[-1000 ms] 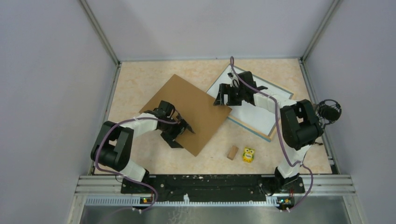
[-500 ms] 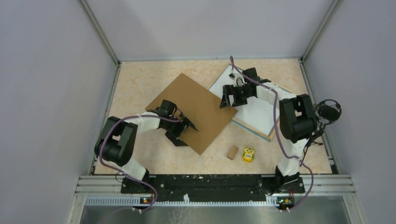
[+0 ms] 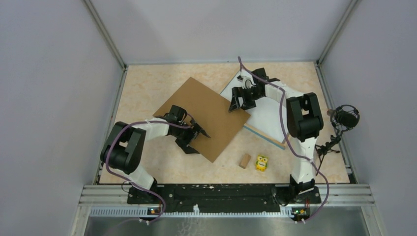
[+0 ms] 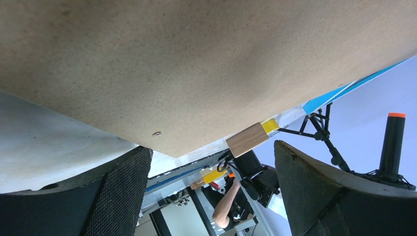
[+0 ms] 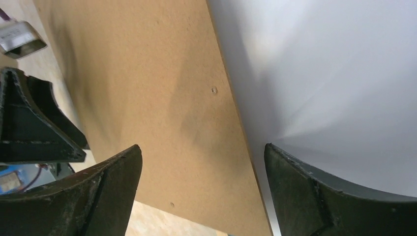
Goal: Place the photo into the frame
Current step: Pick up the photo frame item at the center of the board.
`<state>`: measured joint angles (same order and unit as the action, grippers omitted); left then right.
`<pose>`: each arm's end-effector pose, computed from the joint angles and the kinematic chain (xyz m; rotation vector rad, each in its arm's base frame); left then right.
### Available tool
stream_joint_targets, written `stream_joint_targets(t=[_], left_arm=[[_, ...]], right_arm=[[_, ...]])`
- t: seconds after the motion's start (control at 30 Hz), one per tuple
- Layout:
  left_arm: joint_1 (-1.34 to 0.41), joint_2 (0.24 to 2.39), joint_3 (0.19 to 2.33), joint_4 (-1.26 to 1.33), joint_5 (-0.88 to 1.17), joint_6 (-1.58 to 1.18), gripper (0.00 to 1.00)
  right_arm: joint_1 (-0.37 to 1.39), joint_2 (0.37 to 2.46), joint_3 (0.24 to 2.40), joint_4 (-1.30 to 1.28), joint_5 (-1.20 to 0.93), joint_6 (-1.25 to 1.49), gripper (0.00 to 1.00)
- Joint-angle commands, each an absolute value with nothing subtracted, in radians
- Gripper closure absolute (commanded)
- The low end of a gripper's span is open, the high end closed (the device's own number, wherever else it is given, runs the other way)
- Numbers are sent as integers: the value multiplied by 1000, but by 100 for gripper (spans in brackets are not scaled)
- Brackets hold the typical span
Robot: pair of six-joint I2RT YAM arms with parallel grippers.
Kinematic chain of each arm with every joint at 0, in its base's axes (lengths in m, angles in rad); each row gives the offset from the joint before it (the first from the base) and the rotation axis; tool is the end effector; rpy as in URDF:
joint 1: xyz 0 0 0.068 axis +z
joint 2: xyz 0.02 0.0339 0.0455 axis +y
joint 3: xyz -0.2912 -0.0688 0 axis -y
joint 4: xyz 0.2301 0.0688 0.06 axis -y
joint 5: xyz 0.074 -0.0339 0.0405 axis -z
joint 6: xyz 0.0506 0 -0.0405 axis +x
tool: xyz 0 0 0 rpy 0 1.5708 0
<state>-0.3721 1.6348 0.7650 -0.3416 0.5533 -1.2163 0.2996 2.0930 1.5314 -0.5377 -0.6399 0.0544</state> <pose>0.2456 -0.1244 0.1574 1.0320 -2.6562 0.9351 0.4153 0.1599 0.1920 -0.5295 2.5852 0.9693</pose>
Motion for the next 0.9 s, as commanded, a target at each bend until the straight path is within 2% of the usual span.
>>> stream_joint_targets(t=[0.0,0.1,0.3,0.47,0.63,0.87], left_arm=[[-372,1705,710,-270,279,-1109,2],[-373,1708,709,-255,287,-1093,2],[-374,1687,704,-226,301,-1058,2],[-376,1639,700,-246,282,-1017,2],[-376,1571,648,-231,259,-979,2],[-376,1536,589,-188,289,-934,2]], right_arm=[[298,2138,1598,-550,-746,70,16],[298,2116,1586,-539,-854,112,27],[298,1962,1479,-417,-1005,251,35],[299,1819,1310,-266,-1119,365,43],[306,1695,1184,-288,-1125,361,50],[369,1587,1128,-370,-1059,329,56]])
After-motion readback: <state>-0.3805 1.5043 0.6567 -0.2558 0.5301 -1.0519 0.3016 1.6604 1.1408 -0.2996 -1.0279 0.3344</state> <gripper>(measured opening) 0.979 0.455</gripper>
